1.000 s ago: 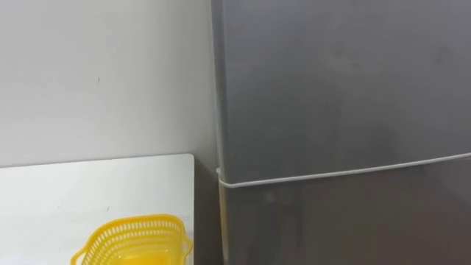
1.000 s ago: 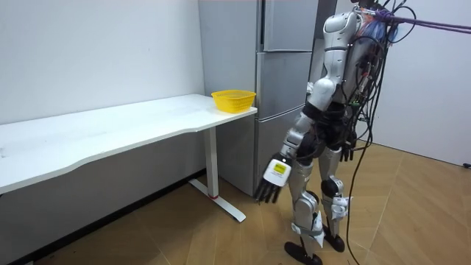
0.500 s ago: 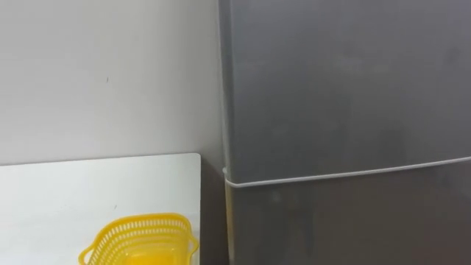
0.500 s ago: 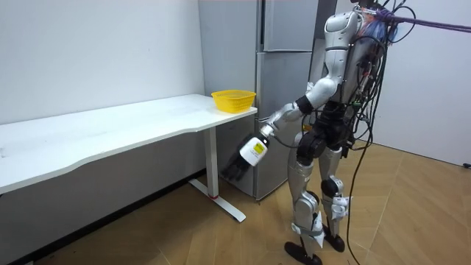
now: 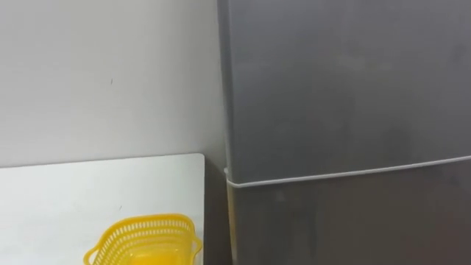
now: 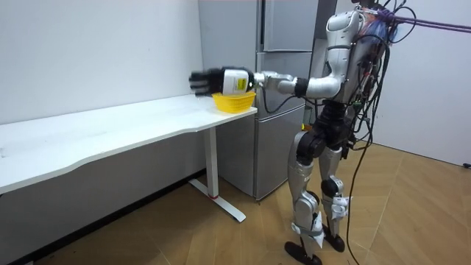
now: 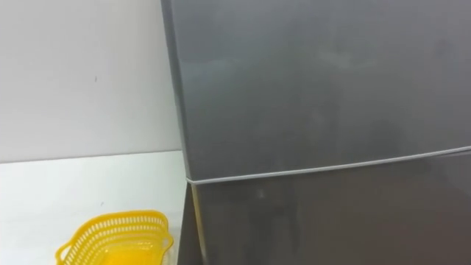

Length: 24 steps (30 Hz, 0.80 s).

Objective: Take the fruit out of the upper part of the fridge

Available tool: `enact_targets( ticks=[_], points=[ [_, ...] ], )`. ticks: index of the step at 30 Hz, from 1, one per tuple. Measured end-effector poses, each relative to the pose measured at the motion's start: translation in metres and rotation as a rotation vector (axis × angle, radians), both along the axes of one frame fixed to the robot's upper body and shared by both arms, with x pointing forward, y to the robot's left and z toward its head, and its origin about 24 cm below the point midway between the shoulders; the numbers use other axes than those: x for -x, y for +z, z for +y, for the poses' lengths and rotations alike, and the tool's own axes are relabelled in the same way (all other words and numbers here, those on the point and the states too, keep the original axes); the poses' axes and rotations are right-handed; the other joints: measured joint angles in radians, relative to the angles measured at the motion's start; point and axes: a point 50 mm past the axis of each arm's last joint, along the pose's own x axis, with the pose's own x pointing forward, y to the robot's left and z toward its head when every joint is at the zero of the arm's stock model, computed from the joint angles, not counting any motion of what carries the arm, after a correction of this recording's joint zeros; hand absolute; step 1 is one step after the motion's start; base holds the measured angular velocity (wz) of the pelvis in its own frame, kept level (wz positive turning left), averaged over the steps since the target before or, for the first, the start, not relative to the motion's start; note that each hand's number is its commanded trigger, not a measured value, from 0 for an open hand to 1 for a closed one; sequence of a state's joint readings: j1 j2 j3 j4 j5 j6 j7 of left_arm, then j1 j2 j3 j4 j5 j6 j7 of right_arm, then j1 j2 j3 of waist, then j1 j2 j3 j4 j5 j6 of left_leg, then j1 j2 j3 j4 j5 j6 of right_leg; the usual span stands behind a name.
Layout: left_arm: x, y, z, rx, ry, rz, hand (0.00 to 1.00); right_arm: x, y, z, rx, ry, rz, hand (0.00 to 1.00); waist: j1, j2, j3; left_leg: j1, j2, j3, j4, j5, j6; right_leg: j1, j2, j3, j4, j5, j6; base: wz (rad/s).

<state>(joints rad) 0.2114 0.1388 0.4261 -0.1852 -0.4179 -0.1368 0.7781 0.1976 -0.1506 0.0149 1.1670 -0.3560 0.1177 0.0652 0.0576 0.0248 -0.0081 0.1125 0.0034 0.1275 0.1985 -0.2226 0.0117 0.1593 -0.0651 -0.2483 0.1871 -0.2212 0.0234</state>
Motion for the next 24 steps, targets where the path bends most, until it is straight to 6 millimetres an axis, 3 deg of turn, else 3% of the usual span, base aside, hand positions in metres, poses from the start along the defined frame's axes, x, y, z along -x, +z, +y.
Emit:
enact_targets(
  ticks=[4, 6, 9, 16, 18, 24],
  points=[
    [-0.014, 0.038, -0.012, -0.119, -0.164, -0.136, 0.00, 0.000, 0.000, 0.001, -0.029, 0.008, 0.005, 0.00, -0.009, -0.001, 0.0029, -0.013, -0.002, -0.013, 0.007, 0.000, 0.000, -0.001, -0.001, -0.009, -0.002, 0.000, 0.000, 0.10],
    [-0.022, 0.057, -0.020, -0.192, -0.278, -0.193, 0.00, -0.003, 0.000, 0.001, -0.043, 0.025, 0.007, 0.00, -0.025, 0.003, 0.0095, -0.016, -0.002, -0.025, 0.006, 0.000, 0.000, 0.000, -0.001, -0.011, -0.004, 0.000, 0.000, 0.11],
    [-0.028, 0.069, -0.033, -0.233, -0.414, -0.249, 0.00, -0.006, 0.001, -0.001, -0.040, 0.039, 0.006, 0.00, -0.033, 0.011, 0.0160, -0.025, -0.002, -0.024, 0.009, 0.000, 0.000, -0.004, 0.000, -0.007, -0.009, 0.000, 0.000, 0.02],
    [-0.052, 0.084, -0.064, -0.280, -0.763, -0.332, 0.00, -0.011, 0.001, -0.003, -0.040, 0.077, 0.019, 0.00, -0.053, 0.022, 0.0119, -0.041, -0.003, -0.025, 0.022, 0.000, 0.000, -0.010, 0.001, -0.015, -0.019, 0.000, 0.000, 0.04],
    [-0.058, 0.096, -0.079, -0.310, -0.901, -0.389, 0.00, -0.013, 0.002, -0.004, -0.048, 0.080, 0.023, 0.00, -0.053, 0.022, 0.0116, -0.043, -0.003, -0.021, 0.023, 0.000, 0.000, -0.017, 0.002, -0.004, -0.017, 0.000, 0.000, -0.06],
    [-0.071, 0.124, -0.097, -0.413, -1.194, -0.487, 0.00, -0.008, 0.002, -0.006, -0.050, 0.072, 0.043, 0.00, -0.059, 0.034, 0.0128, -0.047, -0.001, -0.018, 0.023, 0.000, 0.000, -0.022, 0.001, 0.002, -0.016, 0.001, 0.000, -0.01]
  ],
)
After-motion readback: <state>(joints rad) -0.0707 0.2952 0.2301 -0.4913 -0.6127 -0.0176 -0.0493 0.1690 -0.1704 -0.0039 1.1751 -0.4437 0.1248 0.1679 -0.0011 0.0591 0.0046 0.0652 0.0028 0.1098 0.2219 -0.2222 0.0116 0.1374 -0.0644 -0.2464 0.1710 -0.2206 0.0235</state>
